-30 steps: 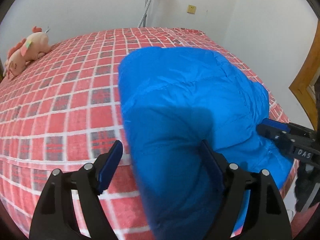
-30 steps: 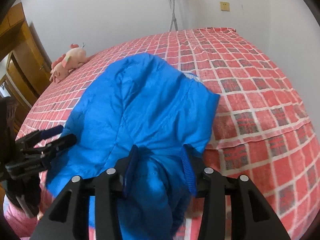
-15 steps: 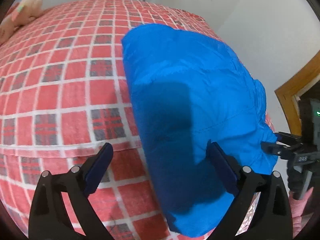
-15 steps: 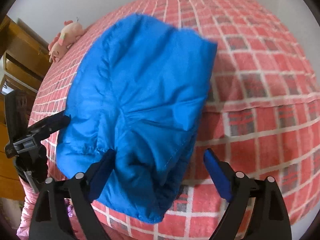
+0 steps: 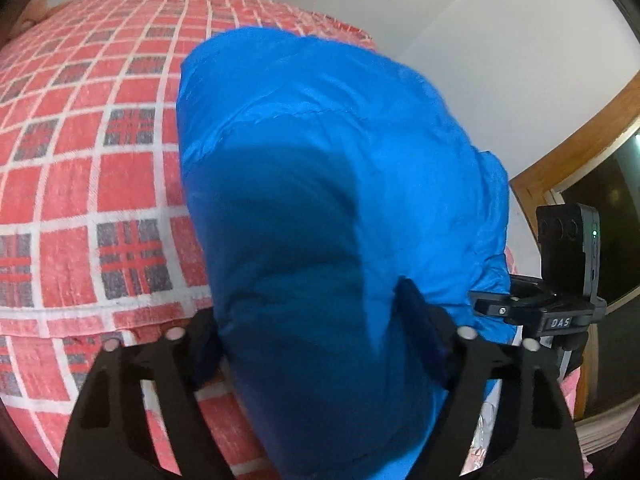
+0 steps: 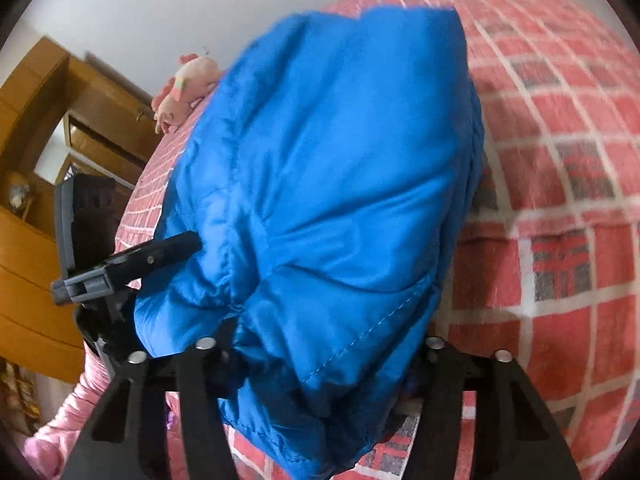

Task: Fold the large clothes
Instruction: 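Fold the held end over the bundle with the right tool while the left tool presses it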

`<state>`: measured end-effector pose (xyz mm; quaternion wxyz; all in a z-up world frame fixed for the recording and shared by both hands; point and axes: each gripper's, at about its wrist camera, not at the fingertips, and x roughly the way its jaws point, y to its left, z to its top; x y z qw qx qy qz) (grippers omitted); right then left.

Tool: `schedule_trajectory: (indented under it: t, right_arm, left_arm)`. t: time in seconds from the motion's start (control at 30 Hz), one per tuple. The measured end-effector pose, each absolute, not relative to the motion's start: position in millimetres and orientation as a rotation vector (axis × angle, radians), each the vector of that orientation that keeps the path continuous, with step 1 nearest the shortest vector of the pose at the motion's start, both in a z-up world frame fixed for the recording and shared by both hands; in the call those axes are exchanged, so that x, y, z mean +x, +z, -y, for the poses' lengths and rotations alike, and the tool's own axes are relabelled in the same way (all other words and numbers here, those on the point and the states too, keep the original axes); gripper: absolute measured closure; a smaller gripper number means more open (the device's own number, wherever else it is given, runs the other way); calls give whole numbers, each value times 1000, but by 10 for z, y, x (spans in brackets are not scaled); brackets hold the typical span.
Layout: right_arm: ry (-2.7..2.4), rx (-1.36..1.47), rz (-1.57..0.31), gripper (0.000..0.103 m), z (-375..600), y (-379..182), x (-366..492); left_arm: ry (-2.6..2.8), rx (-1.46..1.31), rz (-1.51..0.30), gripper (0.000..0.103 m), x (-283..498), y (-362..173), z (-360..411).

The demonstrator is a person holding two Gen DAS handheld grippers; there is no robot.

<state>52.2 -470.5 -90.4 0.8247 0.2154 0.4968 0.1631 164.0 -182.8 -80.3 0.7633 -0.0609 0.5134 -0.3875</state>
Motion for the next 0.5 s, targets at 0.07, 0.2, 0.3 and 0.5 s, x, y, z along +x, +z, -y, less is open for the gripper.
schedule_trajectory:
  t: [0.07,0.2,0.3,0.5]
  right_arm:
    - [353,430,-1024,54,4679,-824,494]
    - [364,369,-969,58,4653,-631,429]
    - [383,304,-907,59,4558,-417,431]
    - [439,257,-852,59,4336,-87,822]
  left_arm:
    - [-852,-147,-1101,34,1625,-776,1792]
    - [-885,-160,-1054,40,1590,-668,1718]
    - [-902,-186,-1017,42,1593,-571,1656]
    - [-864,-228,-923,42,1842,-212,1403]
